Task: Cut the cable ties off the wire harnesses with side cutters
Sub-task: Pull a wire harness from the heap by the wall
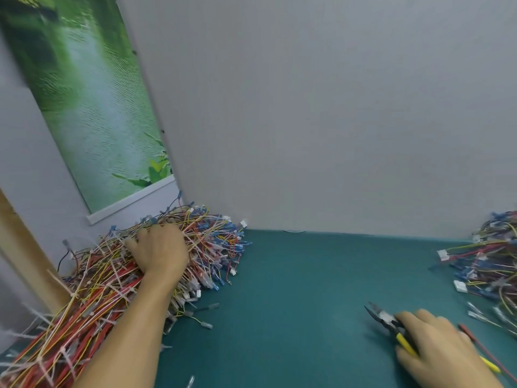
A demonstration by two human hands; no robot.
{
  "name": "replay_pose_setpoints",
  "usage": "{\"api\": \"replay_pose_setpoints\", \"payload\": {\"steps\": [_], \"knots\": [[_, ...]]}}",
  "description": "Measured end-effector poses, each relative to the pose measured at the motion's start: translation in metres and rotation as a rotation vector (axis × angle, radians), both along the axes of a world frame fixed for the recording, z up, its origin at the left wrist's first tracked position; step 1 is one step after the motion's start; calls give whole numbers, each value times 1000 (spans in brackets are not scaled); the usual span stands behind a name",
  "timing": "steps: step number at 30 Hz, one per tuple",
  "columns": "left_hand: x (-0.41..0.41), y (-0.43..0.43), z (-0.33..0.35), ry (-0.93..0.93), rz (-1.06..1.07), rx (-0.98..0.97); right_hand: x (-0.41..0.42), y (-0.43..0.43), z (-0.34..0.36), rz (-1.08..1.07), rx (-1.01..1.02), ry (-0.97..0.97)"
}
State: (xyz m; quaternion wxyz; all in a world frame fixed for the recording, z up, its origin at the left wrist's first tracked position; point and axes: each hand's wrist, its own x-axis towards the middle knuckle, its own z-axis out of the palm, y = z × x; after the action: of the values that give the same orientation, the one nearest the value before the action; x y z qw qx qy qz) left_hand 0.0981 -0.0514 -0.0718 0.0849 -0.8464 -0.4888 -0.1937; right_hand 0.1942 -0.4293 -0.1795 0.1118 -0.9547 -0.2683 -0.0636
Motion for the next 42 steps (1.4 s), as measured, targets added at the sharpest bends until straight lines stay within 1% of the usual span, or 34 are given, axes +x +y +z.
{"api": "replay_pose_setpoints", "payload": {"steps": [3, 5, 6, 7, 8, 10, 11, 12, 13, 15, 16, 17, 20, 21, 22, 25, 27, 30, 34, 37, 39, 40, 42], "knots": [[-4, 7, 3, -96, -62, 98, -1, 0, 0, -3, 16, 6], [-8, 8, 5, -209, -118, 174, 0, 1, 0, -5, 26, 9], [-10, 8, 6, -252, -161, 170, -1, 1, 0, -5, 29, 9], [-11, 8, 7, -253, -207, 127, -1, 1, 0, -3, 32, 9], [-12, 8, 8, -207, -243, 48, -1, 1, -1, -1, 32, 8], [-13, 7, 14, -54, -279, -123, -1, 0, -1, -2, 23, 7], [-13, 8, 18, -1, -287, -159, -1, 0, 0, -3, 19, 10], [-14, 9, 22, -3, -292, -146, -1, -1, 0, -2, 18, 13], [-14, 9, 27, -54, -297, -90, -1, -1, 0, 0, 22, 17], [-13, 10, 32, -270, -295, 88, -1, -1, 0, 5, 31, 25], [-12, 12, 33, -359, -272, 136, -1, -2, 0, 10, 33, 32], [-9, 15, 35, -347, -244, 113, -1, -2, 0, 16, 33, 37], [1, 24, 34, -85, -191, -188, -1, -3, 3, 26, 35, 51], [3, 23, 34, -40, -196, -239, -1, -3, 3, 30, 34, 51], [7, 22, 33, -22, -209, -225, -1, -3, 3, 32, 36, 55], [23, 18, 27, -12, -274, 40, -1, -3, 4, 31, 33, 65], [39, 16, 25, -10, -319, 126, -1, -2, 4, 30, 24, 67], [64, 13, 22, 119, -281, 178, -1, -2, 4, 24, 20, 84], [80, 15, 19, 290, -195, 155, -2, -1, 3, 9, 2, 80], [83, 19, 19, 351, -168, 151, -2, -2, 2, 2, 3, 82], [86, 22, 23, 309, -162, 156, -2, -2, 2, 3, -1, 83], [87, 23, 27, 257, -152, 160, -2, -2, 2, 2, -3, 88], [87, 24, 35, 93, -148, 212, -2, -1, 2, -2, -3, 98]]}}
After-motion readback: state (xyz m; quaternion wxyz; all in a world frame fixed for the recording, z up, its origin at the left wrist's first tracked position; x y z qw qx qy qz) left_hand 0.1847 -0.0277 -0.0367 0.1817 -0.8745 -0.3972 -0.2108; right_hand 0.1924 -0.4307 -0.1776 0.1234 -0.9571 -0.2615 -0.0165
